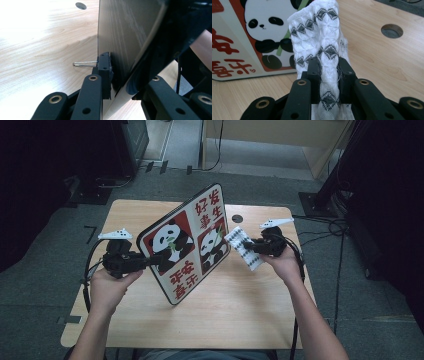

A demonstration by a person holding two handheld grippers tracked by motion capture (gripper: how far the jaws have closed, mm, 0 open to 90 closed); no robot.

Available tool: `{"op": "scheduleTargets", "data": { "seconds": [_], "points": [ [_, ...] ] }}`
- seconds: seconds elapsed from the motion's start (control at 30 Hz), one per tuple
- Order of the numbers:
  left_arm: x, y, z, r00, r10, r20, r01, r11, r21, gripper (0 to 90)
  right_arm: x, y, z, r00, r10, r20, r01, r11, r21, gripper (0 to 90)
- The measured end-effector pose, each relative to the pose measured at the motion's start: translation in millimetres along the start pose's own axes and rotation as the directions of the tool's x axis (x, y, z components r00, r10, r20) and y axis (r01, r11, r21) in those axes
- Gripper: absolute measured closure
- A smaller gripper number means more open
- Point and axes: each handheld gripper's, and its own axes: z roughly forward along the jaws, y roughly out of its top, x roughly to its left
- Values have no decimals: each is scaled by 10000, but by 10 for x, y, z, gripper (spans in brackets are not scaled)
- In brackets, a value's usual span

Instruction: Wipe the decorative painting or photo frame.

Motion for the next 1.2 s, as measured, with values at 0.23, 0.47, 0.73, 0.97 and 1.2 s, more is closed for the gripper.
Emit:
{"op": "scheduleTargets", "data": {
  "seconds": [0.23, 0.47, 0.73, 0.97, 1.2],
  "points": [
    [-11, -11, 1, 9997, 163, -156, -164, 9998, -71, 768, -19, 152, -13, 10000, -11, -90, 10, 10000, -47, 773],
    [10, -12, 7, 10000, 3, -43, -3, 10000, -59, 760, -29, 360, -102, 9999, -121, -24, 121, 9999, -45, 772],
    [22, -16, 18, 10000, 3, 63, -3, 10000, 43, 747, -2, 535, -135, 9998, -189, -72, 189, 9998, 62, 772],
    [31, -20, 7, 10000, -19, -33, 19, 10000, -13, 756, 6, 668, -184, 9997, -260, -32, 260, 9996, 70, 774],
    [38, -15, 6, 10000, 41, 26, -41, 10000, 42, 759, -12, 844, -271, 9993, -333, 139, 334, 9994, -70, 774]
  ]
}}
